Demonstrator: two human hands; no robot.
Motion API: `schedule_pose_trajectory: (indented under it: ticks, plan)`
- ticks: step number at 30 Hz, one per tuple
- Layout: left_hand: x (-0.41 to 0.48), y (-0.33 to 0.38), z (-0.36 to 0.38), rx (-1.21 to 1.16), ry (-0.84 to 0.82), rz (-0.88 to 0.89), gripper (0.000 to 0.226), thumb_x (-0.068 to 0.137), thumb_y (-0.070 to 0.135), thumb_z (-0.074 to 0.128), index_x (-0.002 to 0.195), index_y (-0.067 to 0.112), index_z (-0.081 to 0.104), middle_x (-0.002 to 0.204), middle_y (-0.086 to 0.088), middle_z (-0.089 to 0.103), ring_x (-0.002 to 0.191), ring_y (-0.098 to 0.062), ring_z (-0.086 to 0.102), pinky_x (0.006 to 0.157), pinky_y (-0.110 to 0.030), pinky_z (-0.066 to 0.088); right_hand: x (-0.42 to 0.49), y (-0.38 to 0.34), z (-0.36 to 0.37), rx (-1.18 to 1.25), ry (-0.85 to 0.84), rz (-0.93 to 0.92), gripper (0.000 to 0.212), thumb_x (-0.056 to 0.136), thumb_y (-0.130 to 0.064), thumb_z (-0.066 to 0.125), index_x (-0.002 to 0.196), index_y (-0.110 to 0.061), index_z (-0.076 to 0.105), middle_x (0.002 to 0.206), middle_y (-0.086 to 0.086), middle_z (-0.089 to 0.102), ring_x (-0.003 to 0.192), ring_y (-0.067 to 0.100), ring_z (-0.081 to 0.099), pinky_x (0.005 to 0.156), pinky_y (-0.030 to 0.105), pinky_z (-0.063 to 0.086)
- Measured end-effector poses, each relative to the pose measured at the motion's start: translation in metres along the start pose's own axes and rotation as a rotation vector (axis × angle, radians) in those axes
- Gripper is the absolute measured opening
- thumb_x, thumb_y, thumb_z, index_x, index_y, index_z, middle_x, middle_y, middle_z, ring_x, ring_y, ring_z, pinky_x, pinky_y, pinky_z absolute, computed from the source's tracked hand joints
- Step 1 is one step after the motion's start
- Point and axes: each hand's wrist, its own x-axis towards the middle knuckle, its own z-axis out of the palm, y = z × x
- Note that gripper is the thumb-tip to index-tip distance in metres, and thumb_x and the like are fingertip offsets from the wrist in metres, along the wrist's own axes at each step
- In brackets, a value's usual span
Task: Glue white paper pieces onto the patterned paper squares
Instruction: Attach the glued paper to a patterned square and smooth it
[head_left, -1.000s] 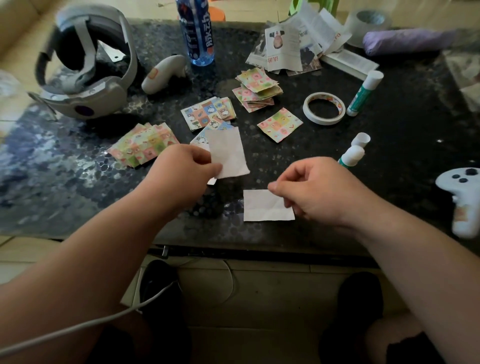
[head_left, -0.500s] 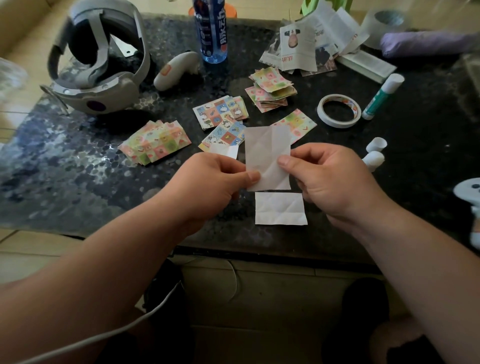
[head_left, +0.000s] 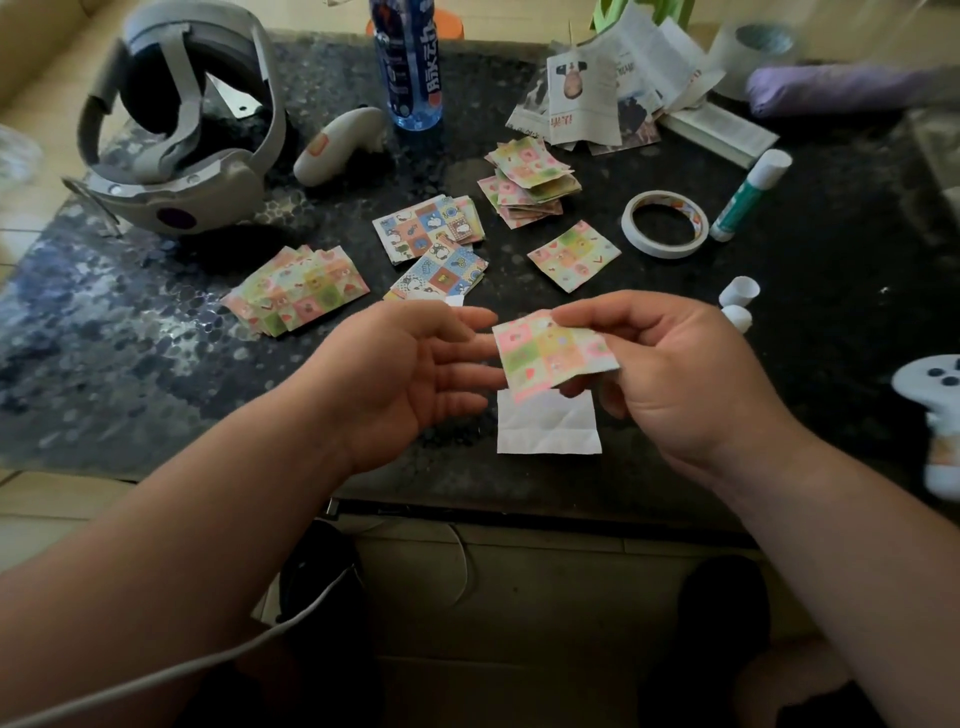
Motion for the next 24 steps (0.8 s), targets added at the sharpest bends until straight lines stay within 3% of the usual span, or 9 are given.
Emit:
schedule_pose_trajectory:
  ticks: [3, 6, 9, 11, 13, 16, 20, 24]
  plan:
    - [0.002, -0.002, 0.002, -0.049, -0.017, 0.028, 0.024, 0.092, 0.007, 0.059, 0.115, 0.003, 0.061, 0.096, -0.017, 0.075, 0.072, -0.026, 0.069, 0.064, -0.033, 0.056, -0.001, 0.004, -0.002, -0.019, -0.012, 0.062, 0.042, 0.095, 0.012, 0.046, 0.096, -0.013, 0.079, 0.074, 0.001, 0.076, 0.051, 0.006, 0.06, 0.044, 0.021, 0.039]
    - [0.005, -0.006, 0.004, -0.043, 0.035, 0.062, 0.039, 0.077, 0.0, 0.073, 0.114, 0.006, 0.061, 0.094, -0.017, 0.075, 0.071, -0.026, 0.071, 0.058, -0.03, 0.06, 0.0, 0.007, -0.004, 0.027, -0.022, 0.104, 0.046, 0.09, 0.012, 0.041, 0.086, -0.012, 0.08, 0.078, 0.007, 0.076, 0.06, 0.012, 0.063, 0.046, 0.027, 0.039]
    - [0.008, -0.011, 0.006, 0.035, 0.048, 0.082, 0.052, 0.063, 0.005, 0.081, 0.113, 0.009, 0.064, 0.095, -0.013, 0.073, 0.077, -0.026, 0.068, 0.062, -0.03, 0.059, -0.003, 0.007, -0.004, 0.011, -0.037, 0.084, 0.029, 0.094, 0.011, 0.054, 0.103, -0.01, 0.072, 0.071, 0.003, 0.074, 0.052, 0.008, 0.06, 0.044, 0.021, 0.041]
    - [0.008, -0.012, 0.007, 0.072, 0.058, 0.097, 0.055, 0.059, 0.008, 0.082, 0.111, 0.01, 0.067, 0.09, -0.01, 0.072, 0.073, -0.022, 0.066, 0.062, -0.028, 0.057, -0.004, 0.006, -0.003, 0.053, -0.035, 0.105, 0.031, 0.093, 0.007, 0.064, 0.117, -0.01, 0.06, 0.072, 0.001, 0.074, 0.051, 0.006, 0.063, 0.042, 0.017, 0.042]
    - [0.009, -0.013, 0.008, 0.085, 0.062, 0.111, 0.048, 0.063, 0.004, 0.082, 0.109, 0.01, 0.067, 0.083, -0.006, 0.071, 0.07, -0.019, 0.066, 0.059, -0.027, 0.056, -0.003, 0.007, -0.002, 0.057, -0.053, 0.159, 0.035, 0.09, 0.001, 0.071, 0.12, -0.011, 0.056, 0.076, 0.004, 0.077, 0.053, 0.008, 0.065, 0.04, 0.019, 0.038]
    - [0.008, -0.014, 0.01, 0.1, 0.067, 0.126, 0.038, 0.074, -0.001, 0.079, 0.108, 0.009, 0.067, 0.078, -0.004, 0.07, 0.065, -0.016, 0.066, 0.057, -0.024, 0.056, -0.002, 0.01, -0.002, 0.046, -0.105, 0.244, 0.018, 0.088, -0.004, 0.074, 0.104, -0.006, 0.065, 0.076, 0.009, 0.077, 0.052, 0.009, 0.065, 0.039, 0.019, 0.034]
    - [0.006, -0.013, 0.011, 0.115, 0.04, 0.134, 0.031, 0.076, 0.004, 0.079, 0.104, 0.008, 0.067, 0.081, -0.006, 0.072, 0.061, -0.013, 0.067, 0.054, -0.023, 0.054, -0.003, 0.011, -0.004, -0.037, -0.079, 0.3, 0.007, 0.087, -0.006, 0.076, 0.092, -0.006, 0.072, 0.079, 0.01, 0.078, 0.056, 0.009, 0.069, 0.04, 0.016, 0.041]
    - [0.012, -0.011, 0.01, 0.237, 0.117, 0.196, 0.004, 0.092, 0.012, 0.071, 0.095, 0.01, 0.068, 0.08, -0.006, 0.075, 0.063, -0.015, 0.066, 0.057, -0.028, 0.053, -0.004, 0.009, -0.006, -0.05, -0.01, 0.308, 0.008, 0.09, -0.003, 0.073, 0.094, 0.004, 0.071, 0.083, 0.016, 0.076, 0.048, 0.005, 0.064, 0.039, 0.014, 0.04]
